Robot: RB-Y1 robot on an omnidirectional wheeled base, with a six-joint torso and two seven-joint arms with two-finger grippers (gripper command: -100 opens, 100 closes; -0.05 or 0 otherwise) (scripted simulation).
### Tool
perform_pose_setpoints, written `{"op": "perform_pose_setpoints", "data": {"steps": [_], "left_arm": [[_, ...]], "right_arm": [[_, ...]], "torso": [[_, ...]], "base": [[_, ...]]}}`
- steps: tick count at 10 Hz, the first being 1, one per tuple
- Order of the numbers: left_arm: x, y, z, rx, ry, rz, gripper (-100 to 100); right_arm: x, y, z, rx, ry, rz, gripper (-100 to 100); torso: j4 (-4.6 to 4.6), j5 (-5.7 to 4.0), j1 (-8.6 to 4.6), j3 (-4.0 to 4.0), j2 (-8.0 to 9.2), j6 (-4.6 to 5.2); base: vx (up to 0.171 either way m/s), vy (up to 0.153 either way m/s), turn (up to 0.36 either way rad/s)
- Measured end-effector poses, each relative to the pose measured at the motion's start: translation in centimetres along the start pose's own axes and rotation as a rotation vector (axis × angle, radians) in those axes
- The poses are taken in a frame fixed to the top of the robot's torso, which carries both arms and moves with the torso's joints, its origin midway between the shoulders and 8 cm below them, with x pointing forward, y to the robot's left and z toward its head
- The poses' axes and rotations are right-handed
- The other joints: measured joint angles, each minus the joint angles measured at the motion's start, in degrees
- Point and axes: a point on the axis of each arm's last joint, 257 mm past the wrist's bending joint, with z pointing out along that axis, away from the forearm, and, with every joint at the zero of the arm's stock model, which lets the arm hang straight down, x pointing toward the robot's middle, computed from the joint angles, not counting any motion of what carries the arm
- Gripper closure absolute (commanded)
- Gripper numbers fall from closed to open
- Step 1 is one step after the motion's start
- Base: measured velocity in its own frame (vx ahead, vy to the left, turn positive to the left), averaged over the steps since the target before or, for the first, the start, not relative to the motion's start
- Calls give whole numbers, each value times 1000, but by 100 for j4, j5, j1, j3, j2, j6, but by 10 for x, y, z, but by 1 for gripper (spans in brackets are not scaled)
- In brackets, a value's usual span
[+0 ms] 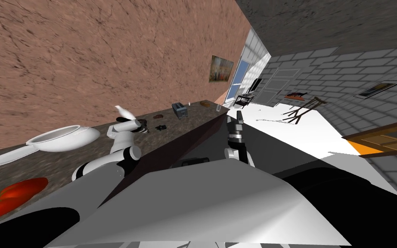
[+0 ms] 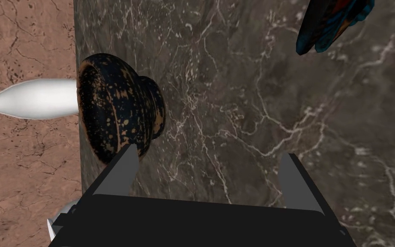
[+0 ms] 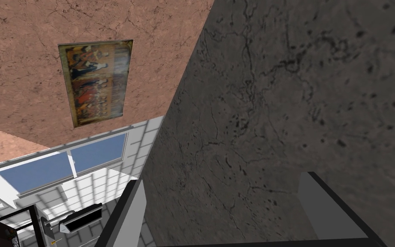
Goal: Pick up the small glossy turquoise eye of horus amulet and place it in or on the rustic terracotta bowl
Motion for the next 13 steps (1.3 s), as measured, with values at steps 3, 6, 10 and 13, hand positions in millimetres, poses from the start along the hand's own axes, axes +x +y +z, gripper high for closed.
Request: {"op": "perform_pose_setpoints", "data": {"steps": [3, 6, 10, 13], "left_arm": [[1, 11, -3, -79, -2, -14, -100], [2, 25, -8, -159, -6, -20, -100], [3, 49, -16, -276, -10, -24, -100], [8, 63, -23, -357, -10, -24, -100]], "right_arm": [[0, 0, 0, 0, 0, 0, 0], [0, 0, 0, 0, 0, 0, 0], [0, 0, 0, 0, 0, 0, 0], [0, 0, 0, 0, 0, 0, 0]], "torso": [[0, 0, 7, -2, -3, 3], [-1, 1, 5, -4, -7, 1], [-2, 1, 6, -4, -7, 0], [-1, 1, 8, -4, -7, 2]], "base": [[12, 36, -68], [22, 38, -93], [21, 37, -85], [17, 40, -73]]}}
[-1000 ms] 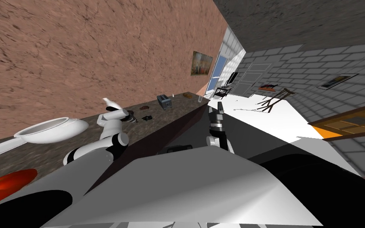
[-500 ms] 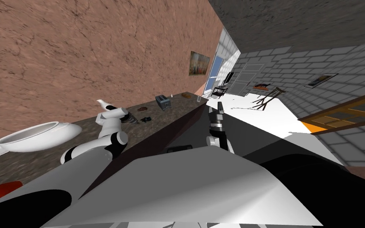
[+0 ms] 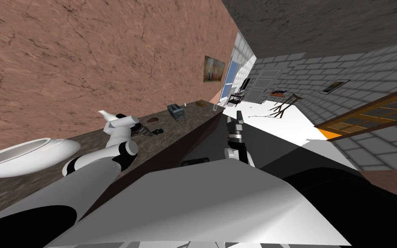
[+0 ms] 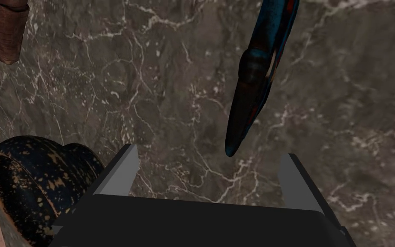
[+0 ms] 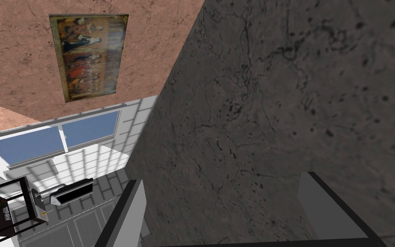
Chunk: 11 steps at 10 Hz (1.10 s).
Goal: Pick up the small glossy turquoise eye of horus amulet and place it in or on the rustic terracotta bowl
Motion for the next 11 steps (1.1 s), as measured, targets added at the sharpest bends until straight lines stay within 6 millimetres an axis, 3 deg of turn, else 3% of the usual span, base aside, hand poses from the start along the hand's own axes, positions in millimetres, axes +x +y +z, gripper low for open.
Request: {"op": "perform_pose_setpoints", "data": {"steps": [11], "left_arm": [[2, 61, -19, -286, -8, 8, -100]], "right_arm": [[0, 0, 0, 0, 0, 0, 0]], "torso": [[-1, 0, -1, -2, -2, -3]], "base": [[22, 40, -78]]}}
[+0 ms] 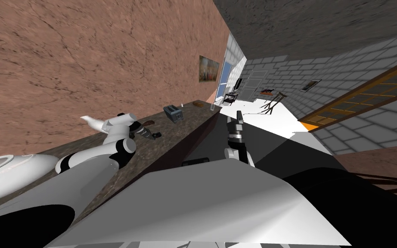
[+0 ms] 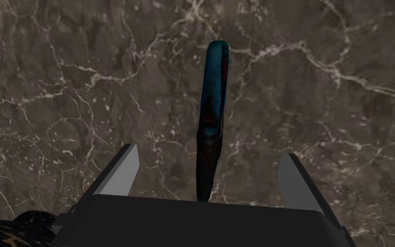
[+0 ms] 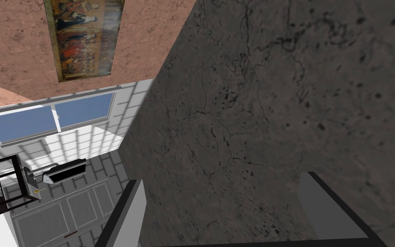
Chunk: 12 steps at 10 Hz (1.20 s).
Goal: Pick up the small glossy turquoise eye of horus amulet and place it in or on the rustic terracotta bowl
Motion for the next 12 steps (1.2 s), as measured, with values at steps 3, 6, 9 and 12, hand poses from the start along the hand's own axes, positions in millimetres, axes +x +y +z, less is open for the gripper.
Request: {"op": "perform_pose_setpoints", "data": {"steps": [3, 6, 9, 12], "left_arm": [[1, 6, -2, -26, -1, 1, -100], [1, 10, 12, -25, 0, 3, 100], [1, 10, 12, -26, 0, 3, 100], [1, 10, 12, -26, 0, 3, 100]], "right_arm": [[0, 0, 0, 0, 0, 0, 0], [0, 0, 0, 0, 0, 0, 0], [0, 0, 0, 0, 0, 0, 0], [0, 0, 0, 0, 0, 0, 0]], "torso": [[1, -2, -14, 4, 7, -2], [1, -3, -15, 3, 6, -1], [1, -1, -13, 3, 6, -1], [1, -2, -13, 3, 6, 0]], "base": [[7, 8, -1], [8, 3, 4], [0, 0, 0], [-4, -2, -5]]}}
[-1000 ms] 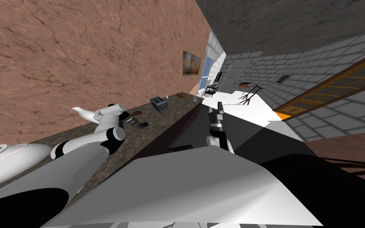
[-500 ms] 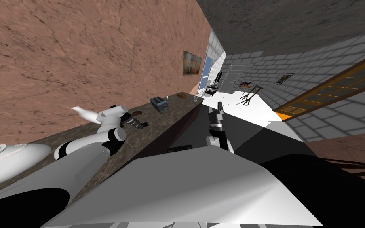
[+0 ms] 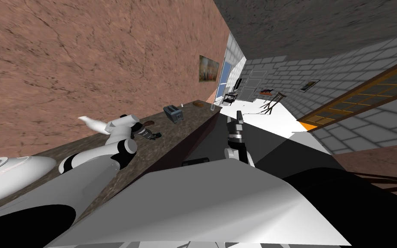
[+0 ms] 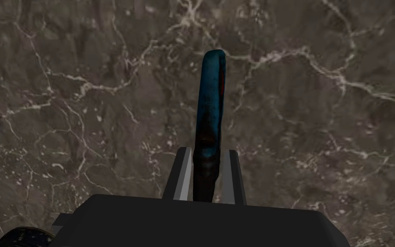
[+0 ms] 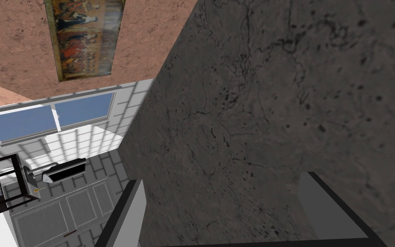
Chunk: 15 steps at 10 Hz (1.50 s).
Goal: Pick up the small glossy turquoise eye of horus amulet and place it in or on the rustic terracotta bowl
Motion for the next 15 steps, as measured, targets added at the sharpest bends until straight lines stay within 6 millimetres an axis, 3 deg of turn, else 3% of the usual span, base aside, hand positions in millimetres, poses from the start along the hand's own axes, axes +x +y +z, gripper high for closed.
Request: {"op": "perform_pose_setpoints", "data": {"steps": [1, 2, 3, 15], "left_arm": [[0, -1, -6, 4, 0, 0, 100], [0, -1, -8, 2, 0, -1, 0], [0, -1, -7, 2, 0, -1, 100], [-6, -63, -16, 234, 51, -28, 100]], "right_arm": [[0, 0, 0, 0, 0, 0, 0], [0, 0, 0, 0, 0, 0, 0], [0, 0, 0, 0, 0, 0, 0], [0, 0, 0, 0, 0, 0, 0]], "torso": [[4, -3, -3, 4, 5, 0], [1, -1, -3, 3, 5, 0], [1, -1, -2, 2, 3, 0], [18, -12, -5, 23, 28, -16]], "base": [[-6, -1, -3], [0, 0, 0], [-48, -1, 35], [-46, 9, 25]]}}
